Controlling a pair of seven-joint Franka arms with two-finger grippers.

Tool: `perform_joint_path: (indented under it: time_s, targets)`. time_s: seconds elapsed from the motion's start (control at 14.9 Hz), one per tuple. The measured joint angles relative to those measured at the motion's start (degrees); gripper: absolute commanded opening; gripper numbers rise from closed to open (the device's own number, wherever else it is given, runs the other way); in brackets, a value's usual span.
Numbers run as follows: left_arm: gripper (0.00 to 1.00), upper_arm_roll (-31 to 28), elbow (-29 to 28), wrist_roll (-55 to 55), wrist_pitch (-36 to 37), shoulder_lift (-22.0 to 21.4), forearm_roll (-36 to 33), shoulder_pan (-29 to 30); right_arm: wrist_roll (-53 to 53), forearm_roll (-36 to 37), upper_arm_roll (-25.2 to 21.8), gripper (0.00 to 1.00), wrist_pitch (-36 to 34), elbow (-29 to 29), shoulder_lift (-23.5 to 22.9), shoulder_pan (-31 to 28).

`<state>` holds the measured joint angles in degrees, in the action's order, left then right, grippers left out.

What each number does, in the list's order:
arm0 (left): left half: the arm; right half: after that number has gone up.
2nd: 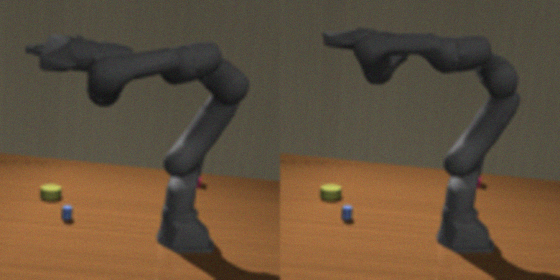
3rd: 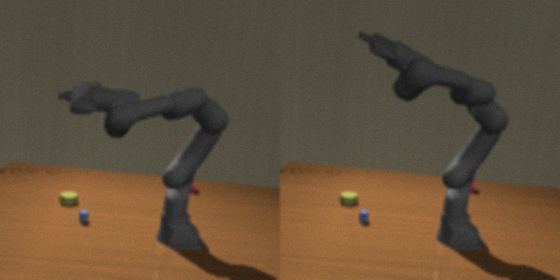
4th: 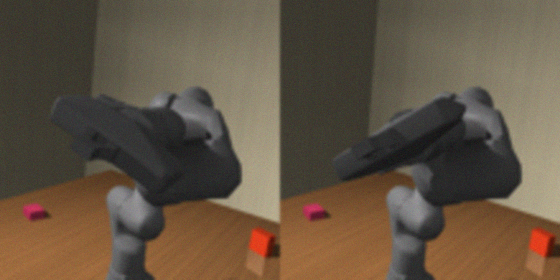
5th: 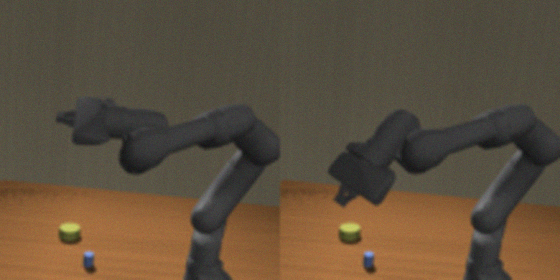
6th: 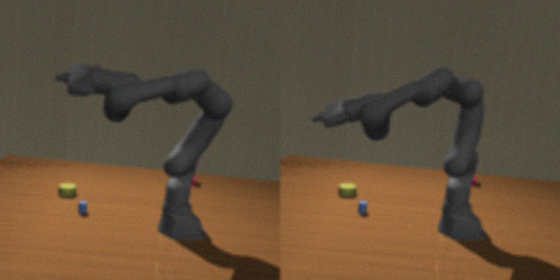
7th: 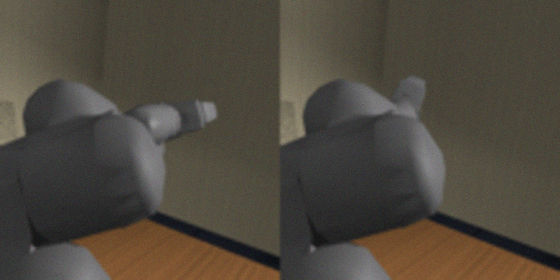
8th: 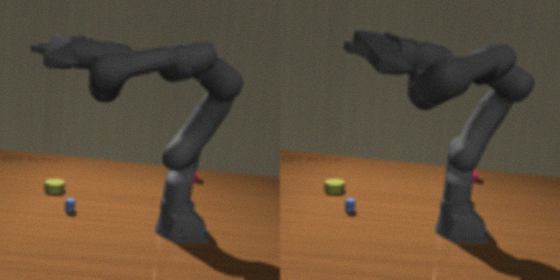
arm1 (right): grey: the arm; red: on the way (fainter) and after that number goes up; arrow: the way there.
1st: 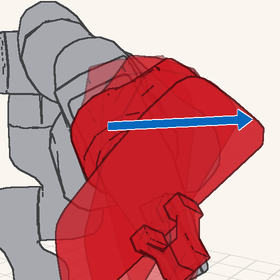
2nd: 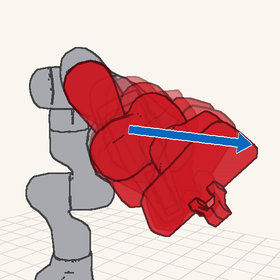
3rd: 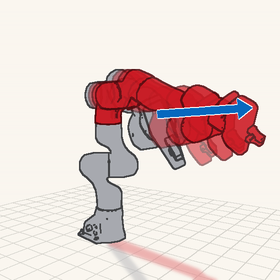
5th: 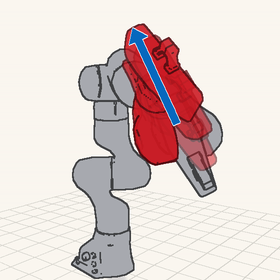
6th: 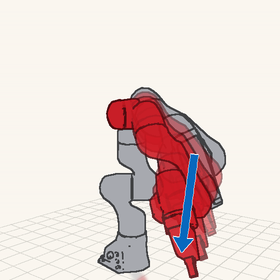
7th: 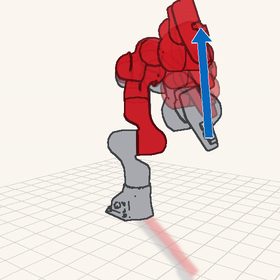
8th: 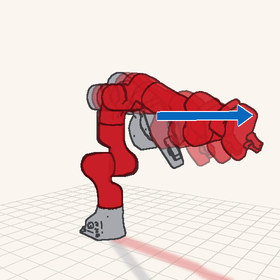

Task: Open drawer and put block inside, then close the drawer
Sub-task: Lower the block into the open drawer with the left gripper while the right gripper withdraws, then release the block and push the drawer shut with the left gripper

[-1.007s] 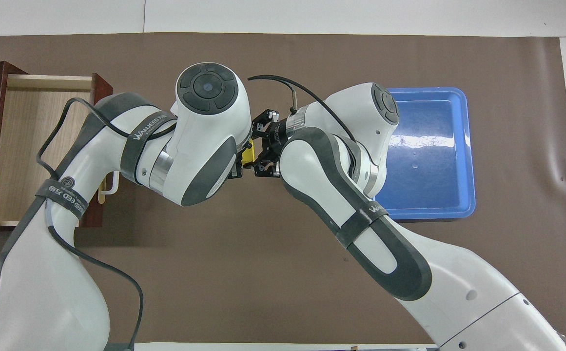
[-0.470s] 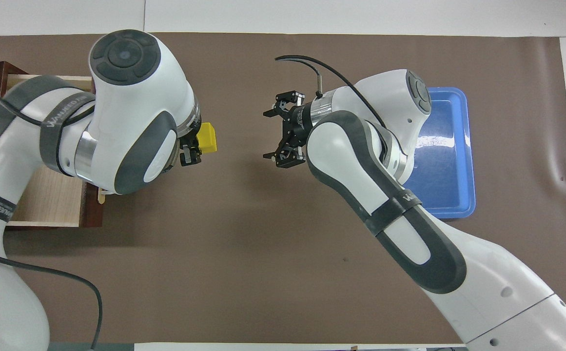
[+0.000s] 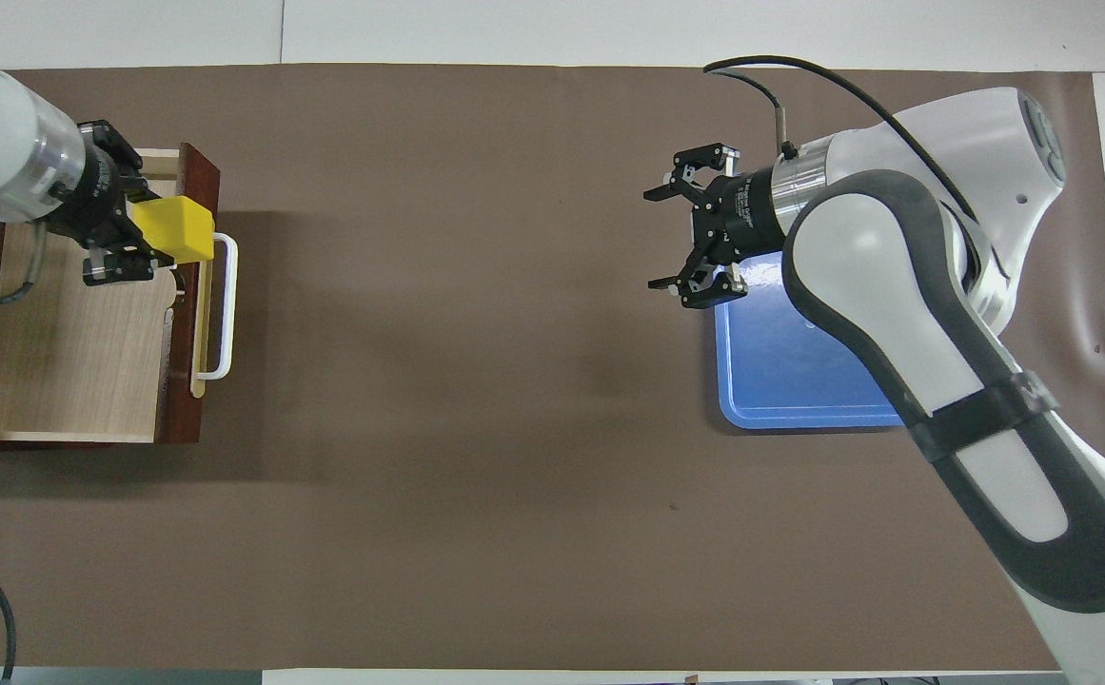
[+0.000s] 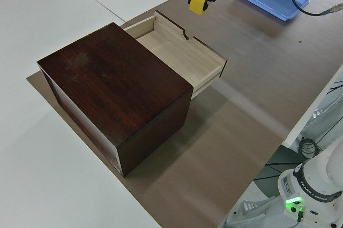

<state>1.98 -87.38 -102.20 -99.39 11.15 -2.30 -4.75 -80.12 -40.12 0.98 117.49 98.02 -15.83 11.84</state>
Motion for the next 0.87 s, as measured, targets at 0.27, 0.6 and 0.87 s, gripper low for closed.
perform_joint_path:
  time_s: [0.27, 0.6, 0.87]
  targets:
    - [0.2, 0.0, -1.44, 8.92, -1.15, 0.09, 0.2, 7.44, 10.93, 10.57, -0.03, 1.0, -9.03, 0.96, 4.84, -4.05]
    - [0.26, 0.08, -8.77, 11.69, -8.39, 0.28, 0.22, 8.85, 31.74, 19.24, -0.06, 1.0, -19.14, 1.13, 9.11, -10.6]
    - [0.32, -0.01, -14.23, 12.4, -13.89, 0.06, 0.22, 10.01, 45.22, 29.09, 0.03, 1.0, -23.45, 1.14, 14.11, -11.93]
